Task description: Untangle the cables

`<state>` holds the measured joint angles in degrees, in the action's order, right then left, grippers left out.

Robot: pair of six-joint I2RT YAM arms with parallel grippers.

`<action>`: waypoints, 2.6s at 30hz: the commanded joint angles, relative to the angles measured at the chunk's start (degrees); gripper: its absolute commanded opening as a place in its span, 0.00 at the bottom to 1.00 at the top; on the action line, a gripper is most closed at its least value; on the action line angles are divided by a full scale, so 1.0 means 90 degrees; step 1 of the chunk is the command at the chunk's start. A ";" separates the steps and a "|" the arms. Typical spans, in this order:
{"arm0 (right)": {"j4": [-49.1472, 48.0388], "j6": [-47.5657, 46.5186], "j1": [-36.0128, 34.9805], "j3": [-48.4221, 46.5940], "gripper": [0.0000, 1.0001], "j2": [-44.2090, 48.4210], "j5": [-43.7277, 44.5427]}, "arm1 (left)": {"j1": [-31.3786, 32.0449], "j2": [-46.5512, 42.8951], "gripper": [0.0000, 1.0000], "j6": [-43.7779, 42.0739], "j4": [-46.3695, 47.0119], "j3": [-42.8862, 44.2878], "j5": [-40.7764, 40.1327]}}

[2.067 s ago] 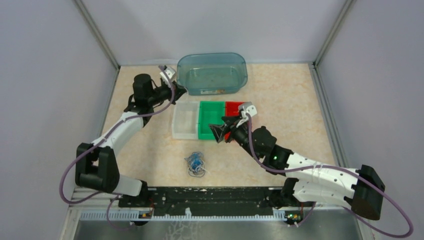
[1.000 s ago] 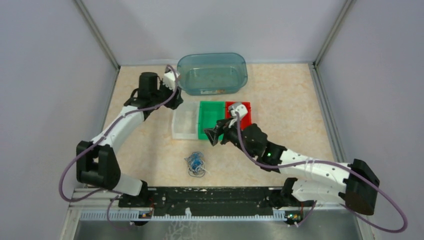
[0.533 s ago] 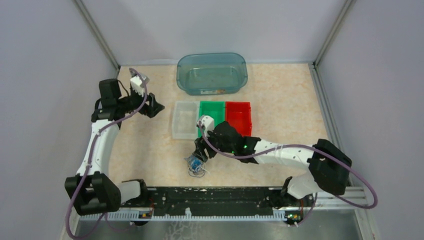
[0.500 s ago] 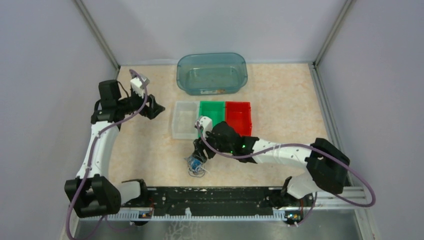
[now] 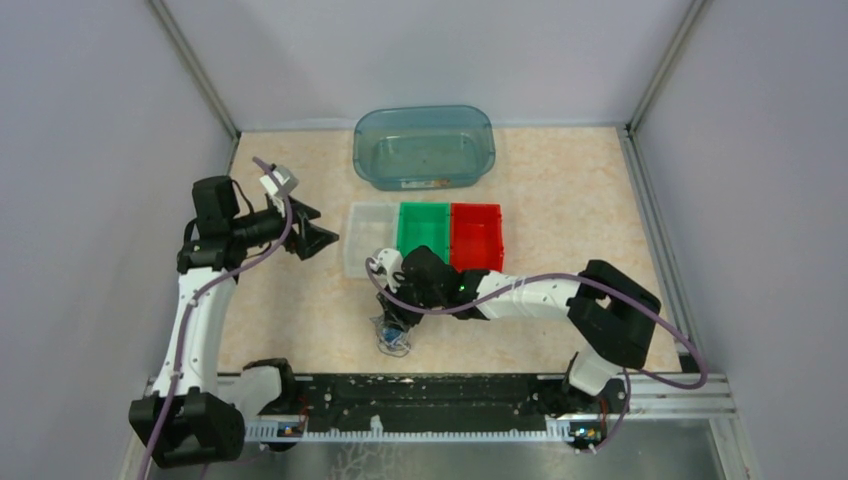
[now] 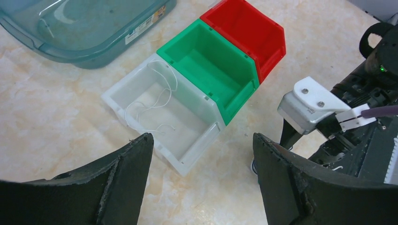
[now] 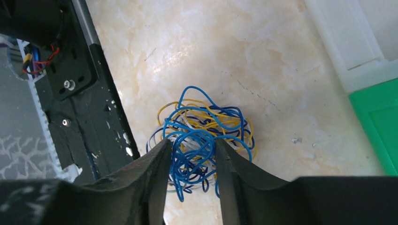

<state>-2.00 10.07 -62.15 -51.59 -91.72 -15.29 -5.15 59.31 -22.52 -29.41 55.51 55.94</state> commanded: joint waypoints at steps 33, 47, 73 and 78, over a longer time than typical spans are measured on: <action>-0.2844 0.1372 -0.0057 -0.0528 0.00 0.1942 0.0824 | 0.1060 -0.1477 0.73 -0.0171 -0.0134 -0.0635 0.1619; -0.2730 0.1391 -0.0087 -0.0138 0.00 0.2154 0.0863 | 0.1236 -0.1602 0.14 -0.0442 0.0355 -0.0284 0.0855; -0.3935 0.1403 -0.0174 0.0670 0.71 0.1646 0.0670 | 0.1237 -0.1787 0.00 0.0174 0.1482 0.1037 0.0349; -0.4125 0.1487 -0.0288 0.0400 0.61 0.1038 0.0579 | 0.1237 -0.1757 0.00 0.0235 0.1597 0.1322 0.0201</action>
<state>-33.43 22.81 -63.48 -43.99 -79.66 -8.80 6.02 43.24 -21.87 -17.89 64.69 58.89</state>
